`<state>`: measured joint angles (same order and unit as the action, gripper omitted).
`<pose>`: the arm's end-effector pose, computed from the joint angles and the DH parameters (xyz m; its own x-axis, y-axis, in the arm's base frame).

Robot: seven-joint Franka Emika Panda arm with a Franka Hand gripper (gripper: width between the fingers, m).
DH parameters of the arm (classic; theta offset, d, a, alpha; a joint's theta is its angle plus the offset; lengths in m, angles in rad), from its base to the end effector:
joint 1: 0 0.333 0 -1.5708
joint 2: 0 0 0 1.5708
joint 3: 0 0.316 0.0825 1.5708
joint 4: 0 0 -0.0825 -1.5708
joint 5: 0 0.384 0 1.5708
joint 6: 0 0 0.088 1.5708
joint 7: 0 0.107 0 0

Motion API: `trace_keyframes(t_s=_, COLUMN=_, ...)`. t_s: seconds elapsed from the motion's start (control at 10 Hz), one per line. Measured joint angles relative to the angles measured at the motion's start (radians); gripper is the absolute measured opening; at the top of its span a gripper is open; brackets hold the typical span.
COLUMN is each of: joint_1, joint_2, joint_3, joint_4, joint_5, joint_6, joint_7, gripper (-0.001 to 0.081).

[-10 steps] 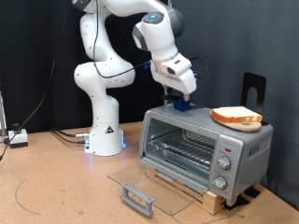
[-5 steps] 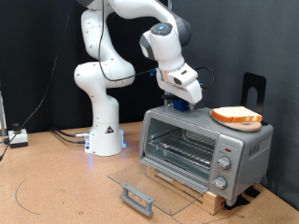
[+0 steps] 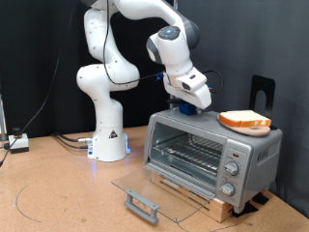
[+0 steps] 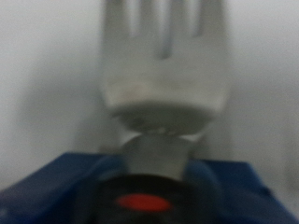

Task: Make a piece of toast with the oven

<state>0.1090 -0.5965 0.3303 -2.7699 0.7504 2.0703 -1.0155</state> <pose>0.2985 0.1675 0.3712 0.5733 0.7774 0.2587 0.8042 -0.4734 -0.3594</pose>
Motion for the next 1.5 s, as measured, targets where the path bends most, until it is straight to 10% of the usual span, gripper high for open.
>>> trace_keyframes(t_s=0.3, joint_1=0.000, joint_2=0.007, joint_3=0.000, joint_4=0.005, joint_5=0.000, joint_6=-0.003, joint_7=0.000, gripper=0.0436)
trace_keyframes(t_s=1.5, joint_1=-0.035, joint_2=-0.106, joint_3=-0.163, joint_4=0.061, joint_5=-0.066, joint_6=-0.197, joint_7=-0.057, gripper=0.0417)
